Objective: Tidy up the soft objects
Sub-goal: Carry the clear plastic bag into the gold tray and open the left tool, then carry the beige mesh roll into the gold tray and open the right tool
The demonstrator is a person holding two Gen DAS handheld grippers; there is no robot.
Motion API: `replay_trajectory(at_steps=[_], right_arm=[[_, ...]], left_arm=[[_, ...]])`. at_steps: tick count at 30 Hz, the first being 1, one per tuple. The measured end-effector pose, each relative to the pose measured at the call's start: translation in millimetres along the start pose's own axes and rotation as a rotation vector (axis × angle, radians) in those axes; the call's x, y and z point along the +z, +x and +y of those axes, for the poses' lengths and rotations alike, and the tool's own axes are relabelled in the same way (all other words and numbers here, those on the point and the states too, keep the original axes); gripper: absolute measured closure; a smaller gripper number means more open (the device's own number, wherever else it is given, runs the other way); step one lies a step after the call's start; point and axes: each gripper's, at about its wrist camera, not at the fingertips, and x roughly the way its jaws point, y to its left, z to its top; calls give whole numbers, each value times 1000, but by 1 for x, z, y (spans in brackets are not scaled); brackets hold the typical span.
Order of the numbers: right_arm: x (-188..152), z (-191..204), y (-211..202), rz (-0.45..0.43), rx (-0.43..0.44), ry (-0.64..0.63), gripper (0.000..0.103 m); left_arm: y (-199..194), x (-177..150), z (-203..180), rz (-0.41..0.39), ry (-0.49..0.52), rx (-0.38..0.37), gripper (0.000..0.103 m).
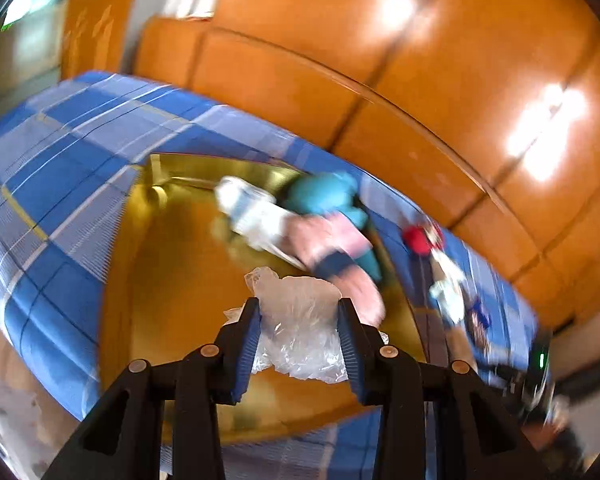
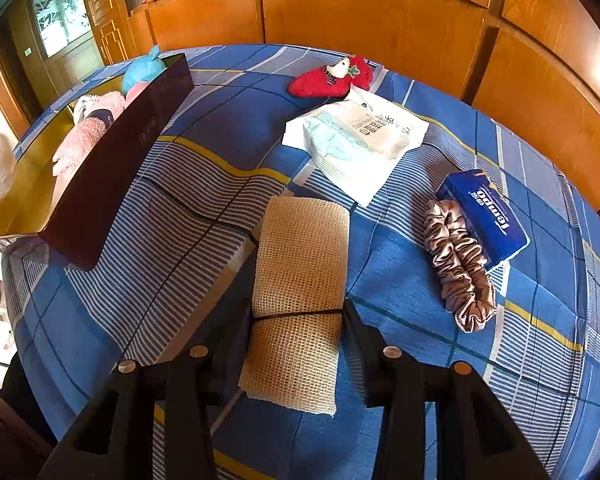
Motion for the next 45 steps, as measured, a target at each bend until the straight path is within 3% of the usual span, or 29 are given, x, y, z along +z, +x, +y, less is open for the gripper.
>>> replay_trajectory(at_steps=[3,12,14,16,20,28,35,45], right_arm=[[1,2,1,-1,-6,-10,60],[2,1,1,-2,-8,-20,60],[2,1,1,-2,-8,-22,60],[2,1,1,-2,-6,-21,60],[2,1,1,-3,-7,-21,60],[3,3,2,-7,-18,-32,60],[2,4,3,-10,-27,-38,60],[4,5,1,3,-41,2,61]], left_arm=[[13,23,16,1,10,71,65],[73,71,37,51,50,189,62],[87,78,42,69,55,227,53],[96,83,47,89,53,259,30],[85,82,47,34,39,289,26],[31,40,10,-94,86,290,25],[4,-21,-26,-99,134,251,25],[-13,-57,-45,-95,211,245,25]])
